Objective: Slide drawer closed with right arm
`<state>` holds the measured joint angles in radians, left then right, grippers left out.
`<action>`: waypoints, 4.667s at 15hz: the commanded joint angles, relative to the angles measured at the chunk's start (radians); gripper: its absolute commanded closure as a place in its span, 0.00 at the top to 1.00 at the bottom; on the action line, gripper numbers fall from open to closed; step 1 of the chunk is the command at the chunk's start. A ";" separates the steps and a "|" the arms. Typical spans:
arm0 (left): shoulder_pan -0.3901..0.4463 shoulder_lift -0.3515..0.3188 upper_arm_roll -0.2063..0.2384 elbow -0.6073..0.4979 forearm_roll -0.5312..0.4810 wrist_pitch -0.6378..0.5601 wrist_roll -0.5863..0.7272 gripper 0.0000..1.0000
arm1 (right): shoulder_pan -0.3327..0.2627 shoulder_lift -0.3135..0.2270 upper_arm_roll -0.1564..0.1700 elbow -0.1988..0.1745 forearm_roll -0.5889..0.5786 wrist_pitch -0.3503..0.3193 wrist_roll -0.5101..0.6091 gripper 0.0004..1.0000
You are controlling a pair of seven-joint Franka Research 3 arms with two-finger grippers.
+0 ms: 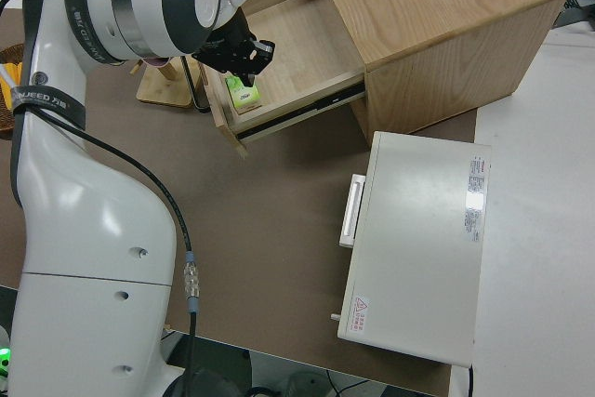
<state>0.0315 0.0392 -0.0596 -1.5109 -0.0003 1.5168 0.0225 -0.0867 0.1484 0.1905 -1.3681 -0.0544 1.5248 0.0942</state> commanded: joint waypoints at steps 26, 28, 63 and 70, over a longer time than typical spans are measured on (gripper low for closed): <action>0.004 0.011 -0.006 0.026 0.017 -0.020 0.010 0.99 | 0.338 0.129 0.043 -0.098 -0.033 0.184 1.222 0.00; 0.004 0.011 -0.006 0.026 0.017 -0.020 0.010 0.99 | 0.337 0.149 0.031 -0.106 -0.035 0.207 1.237 0.00; 0.004 0.011 -0.006 0.026 0.017 -0.020 0.010 0.99 | 0.048 0.258 -0.083 -0.034 -0.039 0.388 0.854 0.00; 0.004 0.011 -0.006 0.024 0.017 -0.020 0.010 0.99 | -0.005 0.283 -0.078 0.010 -0.039 0.388 0.800 0.00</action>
<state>0.0315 0.0392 -0.0596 -1.5109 -0.0003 1.5168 0.0225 -0.0529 0.4051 0.0948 -1.3991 -0.1004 1.9031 0.9503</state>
